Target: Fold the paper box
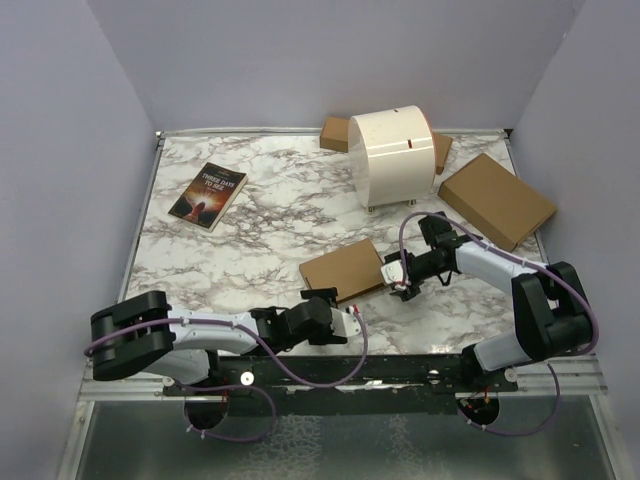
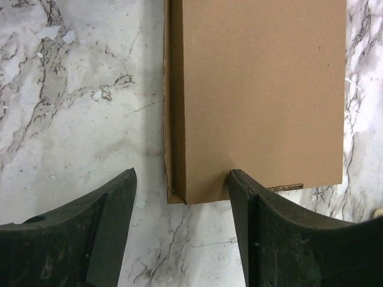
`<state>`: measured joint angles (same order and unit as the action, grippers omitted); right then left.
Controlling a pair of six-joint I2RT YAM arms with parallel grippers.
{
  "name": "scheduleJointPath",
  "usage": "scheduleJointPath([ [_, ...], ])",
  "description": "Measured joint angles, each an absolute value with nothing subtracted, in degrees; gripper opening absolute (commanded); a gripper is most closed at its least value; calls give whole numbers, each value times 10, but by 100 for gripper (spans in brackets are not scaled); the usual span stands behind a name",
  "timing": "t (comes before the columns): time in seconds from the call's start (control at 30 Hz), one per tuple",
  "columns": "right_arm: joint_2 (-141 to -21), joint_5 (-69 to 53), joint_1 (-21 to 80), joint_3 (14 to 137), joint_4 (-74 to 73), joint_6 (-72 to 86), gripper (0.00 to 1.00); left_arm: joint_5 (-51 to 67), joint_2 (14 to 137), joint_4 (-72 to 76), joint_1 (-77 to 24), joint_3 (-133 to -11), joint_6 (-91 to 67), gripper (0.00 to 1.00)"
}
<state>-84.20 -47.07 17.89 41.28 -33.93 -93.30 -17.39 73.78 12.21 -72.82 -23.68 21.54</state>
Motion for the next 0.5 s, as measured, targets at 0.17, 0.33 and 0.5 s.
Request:
scheduleJointPath([
  [0.17,-842,-465,179,400,-298,-937,51,-174,761,129,-728,-246,223,55],
  [0.33,-842,-459,179,392,-264,-943,36,-174,763,131,-724,-248,232,33],
  [0.5,-837,-451,182,392,-252,-947,18,-166,763,131,-717,-251,241,32],
])
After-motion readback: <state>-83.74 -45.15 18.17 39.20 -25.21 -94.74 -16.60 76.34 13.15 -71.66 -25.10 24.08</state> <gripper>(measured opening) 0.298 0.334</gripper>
